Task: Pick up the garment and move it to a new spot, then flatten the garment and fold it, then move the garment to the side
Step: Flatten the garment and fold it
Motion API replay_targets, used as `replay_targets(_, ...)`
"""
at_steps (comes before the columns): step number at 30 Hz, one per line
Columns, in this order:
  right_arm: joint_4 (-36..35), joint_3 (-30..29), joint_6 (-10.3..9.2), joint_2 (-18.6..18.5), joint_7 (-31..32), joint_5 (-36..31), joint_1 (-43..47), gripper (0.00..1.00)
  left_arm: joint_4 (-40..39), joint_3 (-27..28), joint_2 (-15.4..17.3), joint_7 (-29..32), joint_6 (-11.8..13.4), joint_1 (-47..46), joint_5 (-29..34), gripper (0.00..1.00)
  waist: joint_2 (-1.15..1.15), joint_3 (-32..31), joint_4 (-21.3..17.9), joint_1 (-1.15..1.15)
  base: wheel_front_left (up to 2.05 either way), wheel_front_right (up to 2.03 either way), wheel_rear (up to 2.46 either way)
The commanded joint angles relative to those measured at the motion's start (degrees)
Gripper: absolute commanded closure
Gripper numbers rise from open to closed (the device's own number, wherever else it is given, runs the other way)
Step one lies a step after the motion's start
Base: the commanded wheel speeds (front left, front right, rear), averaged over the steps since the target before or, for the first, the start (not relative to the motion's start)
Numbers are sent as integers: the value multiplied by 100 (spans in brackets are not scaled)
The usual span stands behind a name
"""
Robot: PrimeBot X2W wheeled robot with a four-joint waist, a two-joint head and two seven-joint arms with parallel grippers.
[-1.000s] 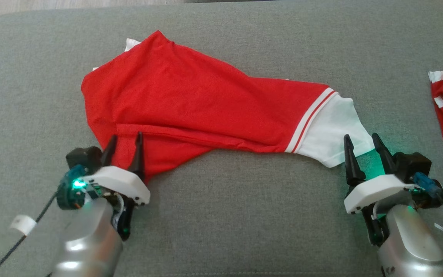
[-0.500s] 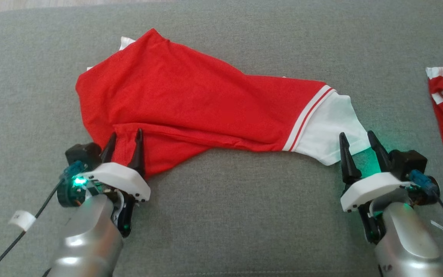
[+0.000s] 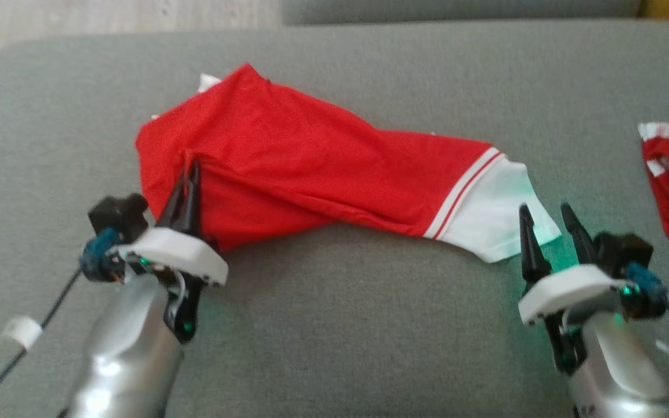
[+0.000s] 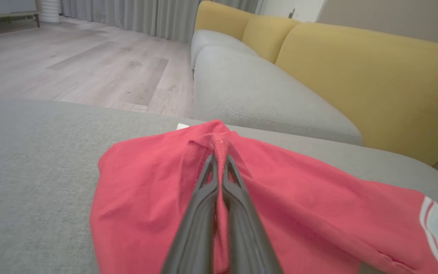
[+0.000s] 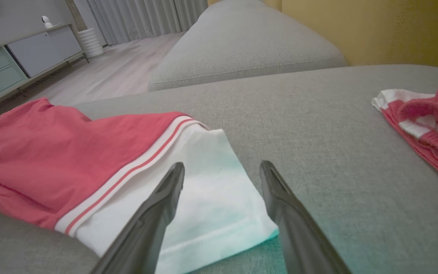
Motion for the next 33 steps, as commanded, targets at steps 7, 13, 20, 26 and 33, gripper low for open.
replay_targets(7,-30,132,-4,79,-39,352,510,0,-987,387,3,-68,9,957,416,100,0,-852,350,0,0,0,0)
replay_targets(13,-39,299,-4,80,-39,727,833,0,-1344,365,-91,-69,9,2107,506,100,0,-1169,391,0,0,0,0)
replay_targets(20,-58,408,-4,80,-39,861,968,0,-1453,593,-178,-69,9,2717,523,100,0,-1234,242,0,0,0,0)
replay_targets(26,-45,415,-4,80,-39,847,964,0,-1896,643,-152,-69,9,2670,815,100,0,-1219,129,0,0,0,0)
replay_targets(33,-18,407,-4,80,-39,928,957,0,-2851,-1091,306,-69,9,2615,689,0,0,-1137,76,0,0,0,0)
